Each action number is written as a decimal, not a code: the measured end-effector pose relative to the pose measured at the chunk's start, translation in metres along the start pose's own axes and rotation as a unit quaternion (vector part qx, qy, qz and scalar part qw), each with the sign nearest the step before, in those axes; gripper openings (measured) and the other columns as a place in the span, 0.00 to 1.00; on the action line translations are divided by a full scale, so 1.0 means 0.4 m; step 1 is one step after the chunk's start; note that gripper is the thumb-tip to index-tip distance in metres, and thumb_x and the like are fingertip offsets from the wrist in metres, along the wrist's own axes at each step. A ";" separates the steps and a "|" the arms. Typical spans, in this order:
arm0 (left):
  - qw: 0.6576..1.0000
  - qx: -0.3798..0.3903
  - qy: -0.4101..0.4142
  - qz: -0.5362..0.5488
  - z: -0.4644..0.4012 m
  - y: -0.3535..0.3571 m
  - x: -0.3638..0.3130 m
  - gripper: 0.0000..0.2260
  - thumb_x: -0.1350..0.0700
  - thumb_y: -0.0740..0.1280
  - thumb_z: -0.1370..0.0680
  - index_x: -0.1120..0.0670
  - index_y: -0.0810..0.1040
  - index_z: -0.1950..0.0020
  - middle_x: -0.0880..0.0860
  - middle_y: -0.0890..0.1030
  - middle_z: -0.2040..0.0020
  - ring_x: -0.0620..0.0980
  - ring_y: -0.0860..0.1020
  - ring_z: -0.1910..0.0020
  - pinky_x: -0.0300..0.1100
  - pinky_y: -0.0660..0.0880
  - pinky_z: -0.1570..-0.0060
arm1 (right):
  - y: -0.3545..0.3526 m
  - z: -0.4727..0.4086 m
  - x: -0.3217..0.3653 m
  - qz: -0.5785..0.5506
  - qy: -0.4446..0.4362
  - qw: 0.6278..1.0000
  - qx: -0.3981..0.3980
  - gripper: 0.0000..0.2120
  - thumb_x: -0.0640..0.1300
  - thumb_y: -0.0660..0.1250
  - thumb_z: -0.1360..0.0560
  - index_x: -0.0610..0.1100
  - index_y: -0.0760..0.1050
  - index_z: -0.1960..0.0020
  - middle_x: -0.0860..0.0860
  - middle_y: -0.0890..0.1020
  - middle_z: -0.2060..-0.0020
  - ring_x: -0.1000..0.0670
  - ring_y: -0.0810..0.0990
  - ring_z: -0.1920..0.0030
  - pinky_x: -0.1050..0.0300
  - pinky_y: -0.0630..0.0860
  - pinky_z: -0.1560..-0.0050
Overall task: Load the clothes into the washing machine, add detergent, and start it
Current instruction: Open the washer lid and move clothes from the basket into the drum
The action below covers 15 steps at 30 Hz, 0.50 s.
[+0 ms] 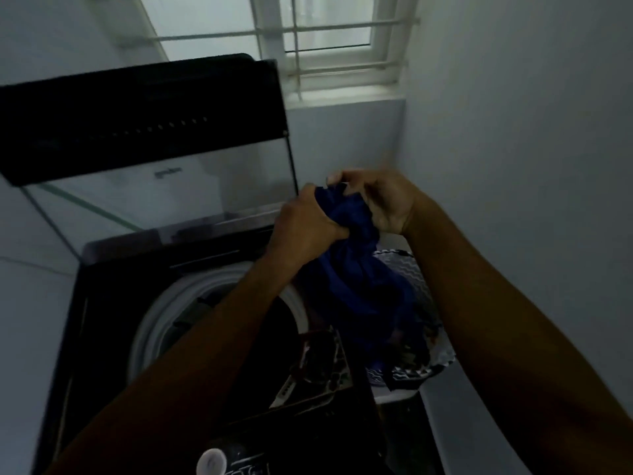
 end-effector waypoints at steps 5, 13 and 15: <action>0.988 -0.109 -0.003 -0.108 0.084 -0.150 0.118 0.09 0.55 0.69 0.29 0.50 0.70 0.55 0.51 0.77 0.61 0.52 0.77 0.62 0.42 0.73 0.67 | 0.012 -0.054 -0.119 0.248 0.128 0.960 -0.006 0.30 0.30 0.72 0.35 0.47 0.73 0.36 0.47 0.77 0.39 0.41 0.75 0.39 0.35 0.71 0.36; 0.963 -0.074 -0.089 -0.243 0.180 -0.194 0.316 0.23 0.56 0.70 0.28 0.49 0.70 0.34 0.58 0.71 0.40 0.62 0.76 0.47 0.49 0.72 0.56 | 0.068 -0.121 -0.363 0.841 0.232 0.488 0.003 0.55 0.56 0.80 0.38 0.55 0.48 0.23 0.43 0.53 0.26 0.31 0.54 0.27 0.31 0.65 0.37; 0.964 -0.064 -0.091 -0.240 0.194 -0.171 0.359 0.21 0.57 0.69 0.27 0.51 0.69 0.36 0.58 0.67 0.42 0.61 0.76 0.51 0.48 0.71 0.61 | 0.085 -0.151 -0.404 0.845 0.171 0.506 -0.022 0.35 0.47 0.72 0.28 0.47 0.60 0.26 0.39 0.65 0.31 0.33 0.68 0.34 0.40 0.72 0.42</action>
Point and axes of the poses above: each hand's wrist, its own z-axis away from the middle knuckle, its own y-axis out of the palm, x = y × z, the point moved 6 cm from there along -z, towards the middle knuckle
